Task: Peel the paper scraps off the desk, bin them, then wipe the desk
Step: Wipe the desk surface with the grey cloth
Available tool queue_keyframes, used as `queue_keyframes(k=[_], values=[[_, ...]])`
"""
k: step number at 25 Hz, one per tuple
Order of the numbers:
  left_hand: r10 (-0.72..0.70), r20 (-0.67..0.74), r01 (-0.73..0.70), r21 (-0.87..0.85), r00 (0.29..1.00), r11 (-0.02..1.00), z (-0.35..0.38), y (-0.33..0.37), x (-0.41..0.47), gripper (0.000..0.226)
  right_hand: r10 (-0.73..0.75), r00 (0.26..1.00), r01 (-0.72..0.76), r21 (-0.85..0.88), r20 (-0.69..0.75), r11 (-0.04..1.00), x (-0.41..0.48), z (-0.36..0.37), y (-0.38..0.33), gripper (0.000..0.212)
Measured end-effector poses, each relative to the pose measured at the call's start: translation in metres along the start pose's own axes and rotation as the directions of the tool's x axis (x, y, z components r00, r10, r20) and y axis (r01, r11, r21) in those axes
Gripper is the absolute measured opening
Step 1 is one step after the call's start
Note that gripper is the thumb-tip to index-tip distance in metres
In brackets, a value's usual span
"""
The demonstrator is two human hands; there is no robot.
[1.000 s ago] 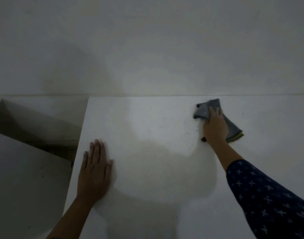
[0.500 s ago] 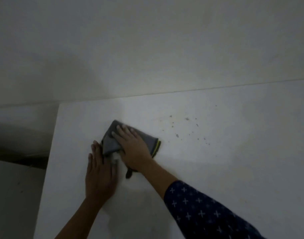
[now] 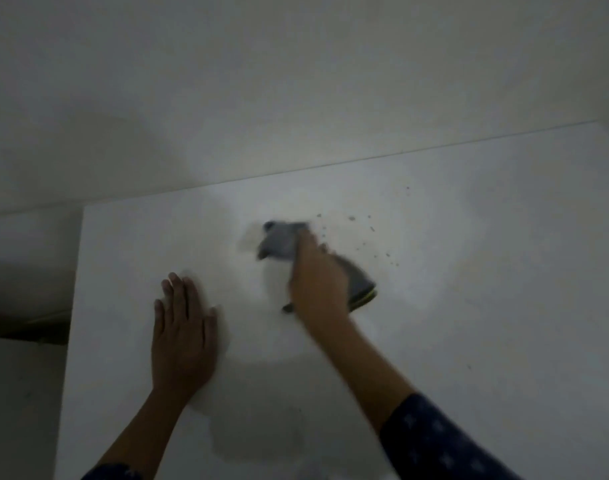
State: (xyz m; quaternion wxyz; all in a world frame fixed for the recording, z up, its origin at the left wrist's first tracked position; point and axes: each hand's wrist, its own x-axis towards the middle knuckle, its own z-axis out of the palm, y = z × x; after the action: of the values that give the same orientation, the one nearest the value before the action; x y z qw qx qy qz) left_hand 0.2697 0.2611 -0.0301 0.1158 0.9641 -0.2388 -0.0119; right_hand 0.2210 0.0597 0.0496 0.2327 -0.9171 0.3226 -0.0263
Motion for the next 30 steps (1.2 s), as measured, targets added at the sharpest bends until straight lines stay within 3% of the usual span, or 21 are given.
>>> queue_keyframes(k=[2,4,6,9,11,14,16,18,21,23,25,27,30], values=[[0.028,0.017,-0.029,0.029,0.999,0.999,0.001,-0.002,-0.001,0.071,-0.312,0.934,0.312,0.023,0.175,0.950,-0.065,0.049,-0.031,0.056],[0.021,0.005,-0.021,0.056,1.000,0.998,0.000,-0.001,-0.001,0.069,-0.396,0.895,0.397,0.040,0.203,0.917,-0.063,0.064,-0.007,0.060],[-0.001,-0.011,0.002,0.042,1.000,0.999,0.000,0.000,-0.001,0.069,-0.295,0.954,0.295,0.008,0.058,0.955,-0.027,0.048,0.039,0.061],[0.005,-0.028,-0.005,0.016,1.000,1.000,-0.001,0.006,-0.003,0.070,0.040,0.986,-0.050,-0.057,-0.164,0.997,0.027,-0.005,0.134,0.062],[0.006,-0.029,-0.006,0.014,1.000,1.000,-0.001,0.008,-0.004,0.071,0.207,0.969,-0.213,-0.027,-0.134,0.977,0.046,-0.047,0.191,0.056],[0.008,-0.041,-0.007,0.031,0.999,0.999,0.000,0.013,-0.007,0.070,0.232,0.961,-0.226,0.056,-0.150,0.972,0.037,-0.084,0.188,0.047],[-0.004,-0.040,0.005,0.027,0.999,1.000,0.002,0.022,-0.010,0.070,0.185,0.974,-0.178,0.068,-0.133,0.982,0.001,-0.076,0.142,0.049],[-0.021,-0.021,0.021,0.002,1.000,1.000,0.003,0.033,-0.011,0.071,-0.008,1.000,0.008,0.092,0.007,0.996,-0.064,-0.037,0.084,0.053],[-0.011,-0.001,0.011,-0.005,1.000,1.000,0.007,0.043,-0.015,0.070,-0.339,0.894,0.314,0.131,0.292,0.940,-0.135,0.021,0.042,0.064],[-0.014,-0.018,0.014,-0.016,1.000,1.000,0.007,0.045,-0.015,0.068,-0.374,0.895,0.360,0.102,0.244,0.927,-0.121,0.028,0.067,0.068],[-0.013,-0.026,0.012,-0.030,1.000,0.999,0.010,0.049,-0.020,0.068,-0.246,0.966,0.240,0.080,0.084,0.968,-0.094,0.012,0.111,0.065],[0.010,-0.037,-0.012,-0.043,0.999,0.999,0.012,0.057,-0.023,0.068,-0.015,0.996,0.020,0.054,-0.094,0.998,-0.056,-0.017,0.171,0.060],[0.022,-0.047,-0.024,-0.051,0.999,0.998,0.013,0.066,-0.025,0.067,0.199,0.973,-0.197,0.030,-0.113,0.980,-0.018,-0.070,0.250,0.052]])
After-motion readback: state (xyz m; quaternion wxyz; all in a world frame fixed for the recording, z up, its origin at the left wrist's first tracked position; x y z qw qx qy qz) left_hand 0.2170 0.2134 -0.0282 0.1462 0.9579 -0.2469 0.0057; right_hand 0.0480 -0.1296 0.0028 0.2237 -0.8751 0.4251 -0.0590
